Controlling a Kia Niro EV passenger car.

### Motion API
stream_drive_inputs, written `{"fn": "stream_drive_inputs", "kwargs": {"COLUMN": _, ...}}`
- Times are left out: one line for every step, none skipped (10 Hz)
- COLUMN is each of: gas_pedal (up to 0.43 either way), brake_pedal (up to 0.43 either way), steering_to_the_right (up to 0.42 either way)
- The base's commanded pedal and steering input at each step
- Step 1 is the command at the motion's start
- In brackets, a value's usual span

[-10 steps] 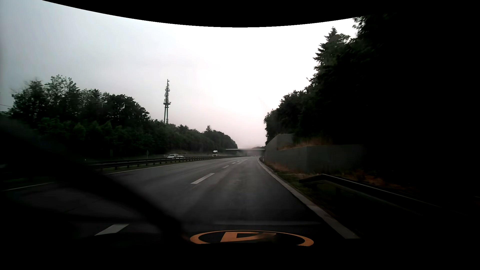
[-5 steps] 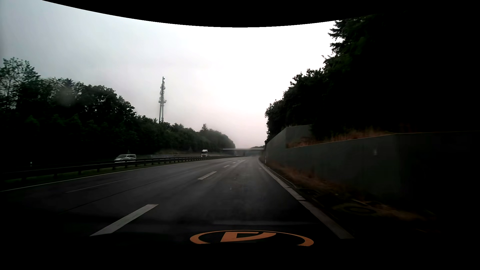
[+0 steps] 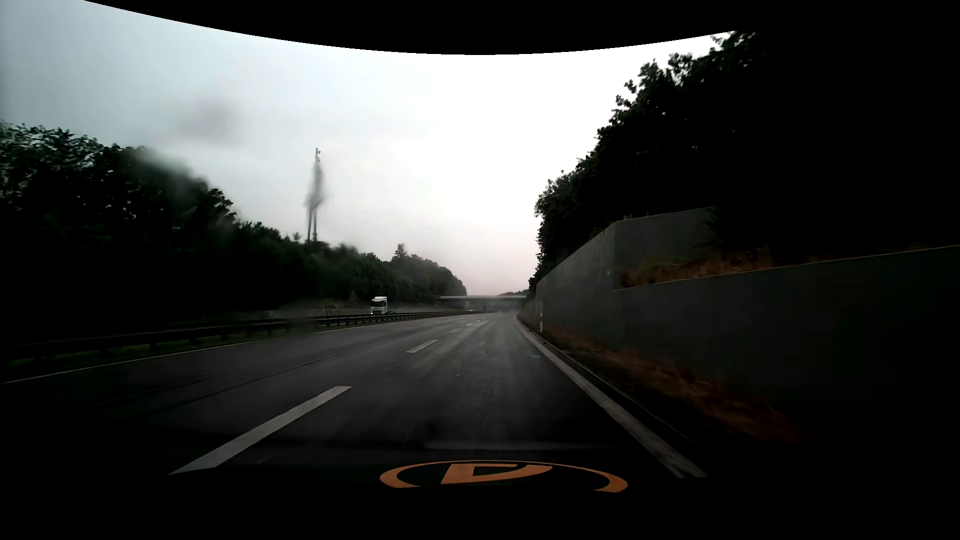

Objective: Follow the waypoints while adhering to traffic rules and regulations

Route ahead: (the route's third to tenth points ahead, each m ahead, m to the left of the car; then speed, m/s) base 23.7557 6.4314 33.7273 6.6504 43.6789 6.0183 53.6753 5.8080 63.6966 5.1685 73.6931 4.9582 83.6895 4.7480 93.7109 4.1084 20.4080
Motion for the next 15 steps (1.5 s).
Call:
{"fn": "stream_drive_inputs", "kwargs": {"gas_pedal": 0.13, "brake_pedal": 0.0, "steering_to_the_right": 0.003}}
{"fn": "stream_drive_inputs", "kwargs": {"gas_pedal": 0.13, "brake_pedal": 0.0, "steering_to_the_right": 0.003}}
{"fn": "stream_drive_inputs", "kwargs": {"gas_pedal": 0.13, "brake_pedal": 0.0, "steering_to_the_right": 0.003}}
{"fn": "stream_drive_inputs", "kwargs": {"gas_pedal": 0.13, "brake_pedal": 0.0, "steering_to_the_right": 0.003}}
{"fn": "stream_drive_inputs", "kwargs": {"gas_pedal": 0.13, "brake_pedal": 0.0, "steering_to_the_right": 0.003}}
{"fn": "stream_drive_inputs", "kwargs": {"gas_pedal": 0.138, "brake_pedal": 0.0, "steering_to_the_right": 0.003}}
{"fn": "stream_drive_inputs", "kwargs": {"gas_pedal": 0.138, "brake_pedal": 0.0, "steering_to_the_right": 0.003}}
{"fn": "stream_drive_inputs", "kwargs": {"gas_pedal": 0.138, "brake_pedal": 0.0, "steering_to_the_right": 0.003}}
{"fn": "stream_drive_inputs", "kwargs": {"gas_pedal": 0.15, "brake_pedal": 0.0, "steering_to_the_right": 0.003}}
{"fn": "stream_drive_inputs", "kwargs": {"gas_pedal": 0.15, "brake_pedal": 0.0, "steering_to_the_right": 0.003}}
{"fn": "stream_drive_inputs", "kwargs": {"gas_pedal": 0.15, "brake_pedal": 0.0, "steering_to_the_right": 0.003}}
{"fn": "stream_drive_inputs", "kwargs": {"gas_pedal": 0.15, "brake_pedal": 0.0, "steering_to_the_right": 0.003}}
{"fn": "stream_drive_inputs", "kwargs": {"gas_pedal": 0.15, "brake_pedal": 0.0, "steering_to_the_right": 0.003}}
{"fn": "stream_drive_inputs", "kwargs": {"gas_pedal": 0.15, "brake_pedal": 0.0, "steering_to_the_right": 0.003}}
{"fn": "stream_drive_inputs", "kwargs": {"gas_pedal": 0.15, "brake_pedal": 0.0, "steering_to_the_right": 0.003}}
